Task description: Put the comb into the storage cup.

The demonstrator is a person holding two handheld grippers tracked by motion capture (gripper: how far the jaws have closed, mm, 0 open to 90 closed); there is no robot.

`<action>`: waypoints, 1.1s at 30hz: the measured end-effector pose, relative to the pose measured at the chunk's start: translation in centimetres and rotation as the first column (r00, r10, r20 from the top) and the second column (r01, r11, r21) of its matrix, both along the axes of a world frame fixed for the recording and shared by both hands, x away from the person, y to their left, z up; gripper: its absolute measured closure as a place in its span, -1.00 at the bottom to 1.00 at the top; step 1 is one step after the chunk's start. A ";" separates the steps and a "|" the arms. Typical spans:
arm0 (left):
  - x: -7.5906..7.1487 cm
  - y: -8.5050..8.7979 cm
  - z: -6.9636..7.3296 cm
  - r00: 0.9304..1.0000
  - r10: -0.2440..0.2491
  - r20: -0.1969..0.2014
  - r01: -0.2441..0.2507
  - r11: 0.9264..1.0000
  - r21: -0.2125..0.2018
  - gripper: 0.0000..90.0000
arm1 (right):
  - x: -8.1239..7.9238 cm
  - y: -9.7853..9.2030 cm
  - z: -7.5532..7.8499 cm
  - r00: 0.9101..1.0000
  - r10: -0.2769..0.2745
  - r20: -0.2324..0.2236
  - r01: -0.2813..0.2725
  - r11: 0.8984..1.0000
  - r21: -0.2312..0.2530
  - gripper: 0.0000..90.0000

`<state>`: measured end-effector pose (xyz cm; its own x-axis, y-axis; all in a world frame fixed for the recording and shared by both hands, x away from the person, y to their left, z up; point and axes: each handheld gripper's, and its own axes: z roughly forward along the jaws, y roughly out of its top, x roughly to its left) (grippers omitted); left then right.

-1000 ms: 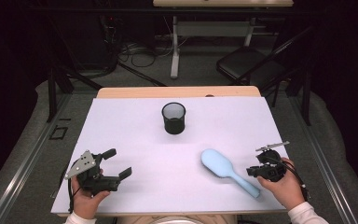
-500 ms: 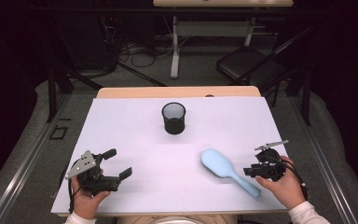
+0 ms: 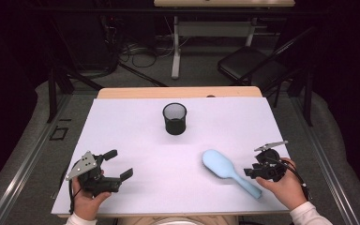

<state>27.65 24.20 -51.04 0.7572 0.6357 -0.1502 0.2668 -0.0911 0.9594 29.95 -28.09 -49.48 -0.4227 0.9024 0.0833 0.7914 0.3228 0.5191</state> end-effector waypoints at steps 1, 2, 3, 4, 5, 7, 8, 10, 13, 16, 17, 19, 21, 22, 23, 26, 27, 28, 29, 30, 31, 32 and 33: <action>0.0 0.0 0.0 1.000 -0.001 0.000 0.001 1.000 0.000 -0.92 | 0.0 0.0 0.0 1.000 0.008 -0.002 -0.008 1.000 -0.001 0.25; 0.0 0.0 0.0 1.000 -0.001 0.000 0.001 1.000 0.000 -0.92 | 0.0 0.1 0.0 1.000 0.013 -0.009 -0.013 1.000 -0.006 0.25; 0.0 0.0 0.0 1.000 -0.001 0.000 0.001 1.000 0.000 -0.92 | 0.0 0.1 0.0 1.000 0.013 -0.009 -0.013 1.000 -0.006 0.25; 0.0 0.0 0.0 1.000 0.000 -0.001 0.000 1.000 0.001 -0.92 | 0.0 0.1 0.0 1.000 0.018 -0.014 -0.018 1.000 -0.006 0.24; 0.0 0.0 0.0 1.000 0.000 -0.002 0.000 1.000 0.001 -0.92 | 0.0 0.2 -0.1 1.000 0.021 -0.013 -0.021 1.000 0.000 0.24; 0.0 -0.1 0.0 1.000 0.002 -0.002 -0.002 1.000 0.000 -0.92 | -0.1 0.3 -0.1 0.999 0.029 -0.025 -0.029 1.000 -0.004 0.22; 0.0 -0.1 0.0 1.000 0.001 -0.002 -0.001 1.000 0.001 -0.92 | -0.1 0.4 -0.1 0.999 0.027 -0.021 -0.027 1.000 -0.005 0.21; 0.0 -0.1 0.0 1.000 -0.002 -0.002 0.002 1.000 -0.001 -0.92 | -0.1 0.5 -0.1 0.999 0.034 -0.029 -0.034 0.999 -0.013 0.16; 0.0 -0.1 0.0 1.000 -0.003 -0.003 0.003 1.000 0.000 -0.92 | -0.2 0.6 -0.1 0.999 0.042 -0.017 -0.042 0.999 -0.012 0.10; 0.0 -0.1 -0.1 1.000 -0.002 -0.003 0.002 1.000 0.000 -0.92 | -0.1 0.7 -0.1 0.998 0.061 -0.001 -0.061 0.998 -0.025 0.04; 0.0 -0.1 -0.1 1.000 -0.002 -0.003 0.002 1.000 0.000 -0.92 | -0.1 0.7 -0.1 0.998 0.061 -0.001 -0.061 0.998 -0.025 0.04; 0.0 -0.1 -0.1 1.000 -0.001 -0.003 0.001 1.000 0.000 -0.92 | -0.1 0.9 0.0 0.997 0.080 0.000 -0.080 0.996 -0.036 0.01; 0.0 -0.1 0.0 1.000 0.003 -0.002 -0.003 1.000 0.001 -0.92 | -0.1 1.1 0.0 0.994 0.104 0.025 -0.103 0.994 -0.039 0.01; 0.0 0.0 -0.1 1.000 0.002 -0.003 -0.002 1.000 0.000 -0.92 | -0.1 1.1 0.0 0.994 0.104 0.025 -0.103 0.994 -0.039 0.01; 0.0 0.0 -0.1 1.000 0.002 -0.002 -0.002 1.000 0.000 -0.92 | -0.1 1.2 0.0 0.993 0.113 0.033 -0.112 0.993 -0.042 0.00; 0.0 -0.1 -0.1 1.000 0.001 -0.004 -0.001 1.000 0.002 -0.92 | 0.0 1.3 -0.1 0.989 0.137 0.047 -0.134 0.990 -0.052 -0.06; 0.0 -0.1 -0.1 1.000 -0.002 -0.004 0.002 1.000 0.001 -0.92 | 0.0 1.3 -0.1 0.989 0.137 0.047 -0.134 0.990 -0.052 -0.06; 0.0 -0.1 -0.1 1.000 -0.002 -0.004 0.002 1.000 0.001 -0.92 | 0.1 1.4 -0.1 0.988 0.144 0.051 -0.141 0.988 -0.069 -0.08; 0.0 -0.1 -0.1 1.000 -0.002 -0.003 0.002 1.000 0.000 -0.92 | 0.1 1.4 -0.1 0.988 0.144 0.051 -0.141 0.988 -0.069 -0.08; 0.0 -0.1 -0.1 1.000 0.001 -0.004 -0.001 1.000 0.001 -0.92 | 0.1 1.5 -0.1 0.987 0.149 0.056 -0.145 0.987 -0.074 -0.11; 0.0 -0.1 -0.1 1.000 0.001 -0.003 -0.001 1.000 0.001 -0.92 | 0.1 1.5 -0.1 0.985 0.161 0.063 -0.155 0.984 -0.085 -0.14; 0.0 0.0 -0.1 1.000 0.001 -0.003 -0.001 1.000 0.000 -0.92 | 0.1 1.5 -0.1 0.983 0.170 0.068 -0.163 0.982 -0.095 -0.15; 0.0 0.0 -0.1 1.000 0.001 -0.003 -0.001 1.000 0.000 -0.92 | 0.1 1.5 -0.1 0.983 0.170 0.068 -0.163 0.982 -0.095 -0.15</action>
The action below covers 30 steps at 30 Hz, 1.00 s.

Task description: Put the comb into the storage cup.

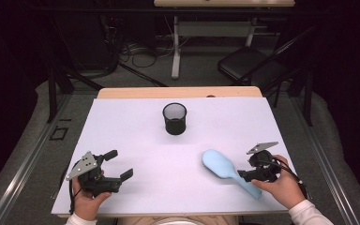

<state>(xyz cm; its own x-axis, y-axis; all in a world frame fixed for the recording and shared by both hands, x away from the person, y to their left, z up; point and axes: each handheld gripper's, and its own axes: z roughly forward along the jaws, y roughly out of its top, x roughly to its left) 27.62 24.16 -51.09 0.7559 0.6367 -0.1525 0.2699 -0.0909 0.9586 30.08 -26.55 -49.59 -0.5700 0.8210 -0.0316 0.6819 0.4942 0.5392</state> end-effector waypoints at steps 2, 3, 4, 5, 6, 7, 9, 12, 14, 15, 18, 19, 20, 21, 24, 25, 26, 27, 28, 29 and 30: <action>0.0 0.0 0.0 1.000 0.000 0.000 0.000 1.000 0.000 -0.92 | 0.0 0.1 0.0 1.000 0.007 -0.010 -0.007 1.000 0.003 -0.15; 0.0 0.0 0.0 1.000 -0.001 0.000 0.001 1.000 0.001 -0.92 | 0.0 0.2 -0.1 1.000 0.008 -0.029 -0.008 1.000 0.005 -0.17; 0.0 0.0 0.0 1.000 -0.001 -0.001 0.001 1.000 0.002 -0.92 | 0.0 0.2 -0.1 1.000 0.008 -0.029 -0.008 1.000 0.005 -0.17; 0.0 0.0 0.0 1.000 -0.002 0.000 0.002 1.000 0.001 -0.92 | 0.0 0.2 -0.2 1.000 0.016 -0.026 -0.016 1.000 -0.002 -0.20; 0.0 0.0 0.0 1.000 -0.002 0.000 0.002 1.000 0.001 -0.92 | 0.1 0.3 -0.3 0.999 0.020 -0.025 -0.020 1.000 -0.009 -0.24; 0.0 0.0 0.0 1.000 -0.002 0.001 0.002 1.000 0.000 -0.92 | 0.1 0.3 -0.3 0.999 0.023 -0.026 -0.024 1.000 -0.019 -0.30; 0.0 0.0 0.0 1.000 0.001 0.001 -0.001 1.000 0.000 -0.92 | 0.2 0.3 -0.5 0.999 0.023 -0.029 -0.023 1.000 -0.021 -0.43; 0.0 0.0 0.0 1.000 0.001 0.000 -0.001 1.000 0.001 -0.92 | 0.4 0.3 -0.8 1.000 0.016 -0.024 -0.016 0.999 -0.038 -0.60; 0.0 0.0 0.0 1.000 0.001 0.000 -0.001 1.000 0.001 -0.92 | 0.5 0.2 -0.9 1.000 0.006 -0.023 -0.007 0.999 -0.044 -0.68; 0.0 0.0 0.0 1.000 -0.002 0.000 0.002 1.000 0.000 -0.92 | 0.5 0.2 -0.9 1.000 0.006 -0.023 -0.007 0.999 -0.044 -0.68; 0.0 0.0 0.0 1.000 0.000 0.000 0.000 1.000 0.001 -0.92 | 0.5 0.3 -1.0 1.000 0.000 -0.017 -0.001 0.998 -0.056 -0.76; 0.0 0.0 0.0 1.000 0.000 0.000 0.000 1.000 0.001 -0.92 | 0.6 0.3 -1.1 1.000 0.003 -0.015 -0.004 0.999 -0.054 -0.82; 0.0 0.0 0.0 1.000 0.001 0.000 -0.001 1.000 0.001 -0.92 | 0.6 0.3 -1.1 1.000 0.001 -0.024 -0.002 0.999 -0.053 -0.87; 0.0 0.0 0.0 1.000 0.001 0.000 -0.001 1.000 0.000 -0.92 | 0.7 0.3 -1.2 0.999 0.001 -0.032 -0.002 0.999 -0.048 -0.91; 0.0 0.0 0.0 1.000 0.001 0.000 -0.001 1.000 0.001 -0.92 | 0.8 0.2 -1.4 0.999 0.014 -0.039 -0.016 0.999 -0.050 -1.00; 0.0 0.0 0.0 1.000 0.001 0.000 -0.001 1.000 0.001 -0.92 | 0.8 0.2 -1.4 0.999 0.014 -0.039 -0.016 0.999 -0.050 -1.00; 0.0 0.0 0.0 1.000 0.001 0.000 -0.001 1.000 0.001 -0.92 | 0.8 0.2 -1.5 0.999 0.013 -0.032 -0.015 0.999 -0.048 -1.00; 0.0 0.0 0.0 1.000 0.000 0.000 0.000 1.000 0.000 -0.92 | 0.9 0.3 -1.5 0.999 0.011 -0.031 -0.012 0.999 -0.050 -1.00; 0.0 0.0 0.0 1.000 0.000 0.000 0.000 1.000 0.001 -0.92 | 0.9 0.3 -1.5 0.999 0.007 -0.035 -0.009 0.999 -0.053 -1.00; 0.0 0.0 0.0 1.000 0.001 0.000 -0.001 1.000 0.000 -0.92 | 0.9 0.4 -1.5 0.999 0.003 -0.037 -0.006 0.998 -0.059 -1.00; 0.0 0.0 0.0 1.000 0.001 0.000 -0.001 1.000 0.000 -0.92 | 0.9 0.4 -1.6 0.999 0.009 -0.034 -0.011 0.998 -0.063 -1.00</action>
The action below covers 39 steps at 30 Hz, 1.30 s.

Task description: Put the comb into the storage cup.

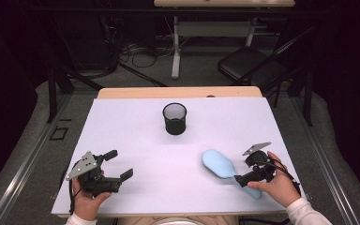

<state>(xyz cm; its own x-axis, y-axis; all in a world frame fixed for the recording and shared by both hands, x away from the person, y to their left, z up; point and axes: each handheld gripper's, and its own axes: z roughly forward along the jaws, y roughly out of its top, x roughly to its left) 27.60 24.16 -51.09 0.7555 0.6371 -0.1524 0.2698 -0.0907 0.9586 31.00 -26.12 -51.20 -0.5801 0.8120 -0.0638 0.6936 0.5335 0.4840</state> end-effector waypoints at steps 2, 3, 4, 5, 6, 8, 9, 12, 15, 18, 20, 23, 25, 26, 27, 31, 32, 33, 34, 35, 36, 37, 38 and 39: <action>0.0 0.0 0.0 1.000 0.000 0.000 0.000 1.000 0.001 -0.92 | 0.0 0.2 -0.1 1.000 0.006 0.000 -0.006 1.000 -0.007 -1.00; 0.0 0.0 0.0 1.000 0.000 0.000 0.000 1.000 0.001 -0.92 | 0.1 0.2 -0.3 1.000 0.013 0.015 -0.013 1.000 0.000 -1.00; 0.0 0.0 0.0 1.000 0.000 0.000 0.000 1.000 0.001 -0.92 | 0.1 0.3 -0.2 1.000 0.016 -0.001 -0.016 1.000 -0.016 -1.00; 0.0 0.0 0.0 1.000 0.000 0.000 0.000 1.000 0.000 -0.92 | 0.1 0.4 -0.3 1.000 0.025 -0.002 -0.025 0.999 -0.024 -1.00; 0.0 0.0 0.0 1.000 0.000 0.000 0.000 1.000 0.001 -0.92 | 0.1 0.5 -0.4 1.000 0.024 0.003 -0.024 1.000 -0.020 -1.00; 0.0 0.0 0.0 1.000 0.000 0.000 0.000 1.000 0.000 -0.92 | 0.2 0.6 -0.5 1.000 0.030 -0.008 -0.030 0.999 -0.024 -1.00; 0.0 0.0 0.0 1.000 0.000 0.000 0.000 1.000 0.000 -0.92 | 0.3 0.7 -0.5 0.999 0.036 -0.012 -0.036 0.999 -0.034 -1.00; 0.0 0.0 0.0 1.000 -0.001 0.000 0.001 1.000 0.000 -0.92 | 0.5 0.8 -0.7 0.999 0.047 -0.013 -0.047 0.998 -0.033 -1.00; 0.0 0.0 0.0 1.000 0.000 0.000 0.000 1.000 0.000 -0.92 | 0.7 0.9 -0.9 0.998 0.052 -0.021 -0.053 0.998 -0.036 -1.00; 0.0 0.0 0.0 1.000 -0.002 0.000 0.002 1.000 0.001 -0.92 | 0.9 1.0 -1.1 0.997 0.072 -0.010 -0.072 0.997 -0.040 -0.99; 0.0 0.0 0.0 1.000 0.000 0.000 0.000 1.000 0.000 -0.92 | 1.0 1.0 -1.1 0.997 0.077 -0.016 -0.078 0.996 -0.045 -0.99; 0.0 0.0 0.0 1.000 -0.001 0.000 0.001 1.000 0.000 -0.92 | 1.1 1.0 -1.3 0.996 0.082 -0.021 -0.083 0.996 -0.044 -0.98; 0.0 0.0 0.0 1.000 -0.001 0.000 0.001 1.000 0.000 -0.92 | 1.2 1.0 -1.1 0.995 0.089 -0.042 -0.091 0.994 -0.062 -0.98; 0.0 0.0 0.0 1.000 0.000 0.000 0.000 1.000 0.000 -0.92 | 1.2 1.0 -1.1 0.995 0.089 -0.042 -0.091 0.994 -0.062 -0.98; 0.0 0.0 0.0 1.000 0.000 0.000 0.000 1.000 0.000 -0.92 | 1.2 1.0 -1.1 0.995 0.089 -0.044 -0.091 0.994 -0.060 -0.97; 0.0 0.0 0.0 1.000 0.000 0.000 0.000 1.000 -0.001 -0.92 | 1.2 1.1 -1.0 0.993 0.108 -0.043 -0.111 0.991 -0.071 -0.93; 0.0 0.0 0.0 1.000 -0.001 0.000 0.001 1.000 0.000 -0.92 | 1.2 1.1 -0.9 0.992 0.111 -0.066 -0.117 0.989 -0.092 -0.92; 0.0 0.0 0.0 1.000 -0.001 -0.001 0.001 1.000 -0.001 -0.92 | 1.2 1.1 -1.2 0.993 0.112 -0.037 -0.115 0.992 -0.061 -0.91; 0.0 0.0 0.0 1.000 0.000 -0.001 0.000 1.000 -0.001 -0.92 | 1.1 1.1 -1.2 0.993 0.113 -0.040 -0.115 0.991 -0.061 -0.90; 0.0 0.0 0.0 1.000 0.000 0.000 0.000 1.000 -0.001 -0.92 | 1.1 1.2 -1.2 0.993 0.114 -0.037 -0.116 0.992 -0.056 -0.89; 0.0 0.0 0.0 1.000 0.000 0.000 0.000 1.000 -0.001 -0.92 | 1.1 1.2 -1.2 0.992 0.116 -0.038 -0.119 0.991 -0.061 -0.88; 0.0 0.0 0.0 1.000 0.000 0.000 0.000 1.000 -0.001 -0.92 | 1.1 1.2 -1.2 0.991 0.123 -0.043 -0.126 0.989 -0.074 -0.86; 0.0 0.0 0.0 1.000 -0.001 -0.001 0.001 1.000 -0.001 -0.92 | 1.1 1.3 -1.3 0.991 0.126 -0.045 -0.129 0.989 -0.068 -0.84; 0.0 0.0 0.0 1.000 -0.001 0.000 0.001 1.000 0.000 -0.92 | 1.1 1.3 -1.3 0.991 0.126 -0.045 -0.129 0.989 -0.068 -0.84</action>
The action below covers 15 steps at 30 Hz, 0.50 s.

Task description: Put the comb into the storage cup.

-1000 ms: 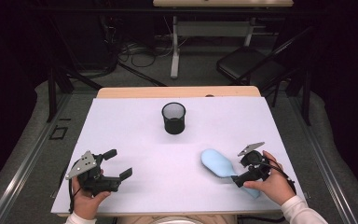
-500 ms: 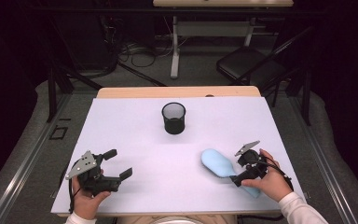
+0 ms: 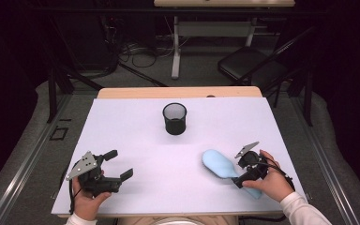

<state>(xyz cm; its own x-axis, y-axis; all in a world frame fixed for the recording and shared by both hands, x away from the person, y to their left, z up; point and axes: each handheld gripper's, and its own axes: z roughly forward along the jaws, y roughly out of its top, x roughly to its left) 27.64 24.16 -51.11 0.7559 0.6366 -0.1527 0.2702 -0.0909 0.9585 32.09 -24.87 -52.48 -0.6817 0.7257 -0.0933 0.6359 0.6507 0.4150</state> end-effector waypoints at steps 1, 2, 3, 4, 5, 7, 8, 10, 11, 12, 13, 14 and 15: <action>0.0 0.0 0.0 1.000 0.000 0.000 0.000 1.000 0.000 -0.92 | 0.0 0.0 0.2 1.000 0.004 -0.018 -0.005 1.000 -0.022 -0.82; 0.0 0.0 0.0 1.000 0.000 0.000 0.000 1.000 0.001 -0.92 | 0.0 0.0 0.2 1.000 0.004 -0.018 -0.005 1.000 -0.022 -0.82; 0.0 0.0 0.0 1.000 -0.001 0.000 0.001 1.000 0.001 -0.92 | -0.1 0.1 0.2 1.000 0.004 -0.019 -0.005 1.000 -0.020 -0.81; 0.0 0.0 0.0 1.000 0.000 0.000 0.000 1.000 0.002 -0.92 | 0.0 0.1 0.0 1.000 0.011 -0.003 -0.011 1.000 -0.005 -0.79; 0.0 0.0 0.0 1.000 -0.001 -0.001 0.001 1.000 0.001 -0.92 | -0.1 0.2 0.0 1.000 0.011 -0.010 -0.011 1.000 -0.007 -0.75; 0.0 0.0 0.0 1.000 -0.001 -0.001 0.001 1.000 0.001 -0.92 | -0.1 0.3 0.0 1.000 0.017 -0.013 -0.017 1.000 -0.012 -0.69; 0.0 0.0 0.0 1.000 0.000 -0.001 0.000 1.000 0.002 -0.92 | -0.2 0.3 -0.1 1.000 0.016 -0.004 -0.016 1.000 -0.006 -0.68; 0.0 0.0 0.0 1.000 0.000 -0.001 0.000 1.000 0.002 -0.92 | -0.3 0.4 0.0 1.000 0.018 -0.012 -0.018 1.000 -0.013 -0.65; 0.0 0.0 0.0 1.000 0.000 0.000 0.000 1.000 0.001 -0.92 | -0.3 0.5 0.0 1.000 0.024 -0.011 -0.024 1.000 -0.014 -0.61; 0.0 0.0 0.0 1.000 0.001 -0.001 -0.001 1.000 0.001 -0.92 | -0.3 0.6 -0.1 1.000 0.027 -0.004 -0.028 1.000 -0.007 -0.59; 0.0 0.0 0.0 1.000 0.001 -0.001 -0.001 1.000 0.000 -0.92 | -0.3 0.6 -0.1 0.999 0.032 -0.012 -0.032 0.999 -0.012 -0.56; 0.0 0.0 0.0 1.000 0.001 -0.001 -0.001 1.000 0.000 -0.92 | -0.4 0.7 -0.2 1.000 0.030 0.000 -0.030 1.000 -0.006 -0.53; 0.0 0.0 0.0 1.000 0.000 -0.001 0.000 1.000 0.000 -0.92 | -0.4 0.7 -0.1 0.999 0.038 -0.005 -0.038 0.999 -0.013 -0.50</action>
<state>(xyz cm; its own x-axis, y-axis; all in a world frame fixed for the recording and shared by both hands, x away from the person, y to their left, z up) 27.64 24.17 -51.12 0.7557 0.6367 -0.1530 0.2707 -0.0910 0.9584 31.72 -24.15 -52.57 -0.7090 0.6982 -0.0991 0.6129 0.6795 0.4033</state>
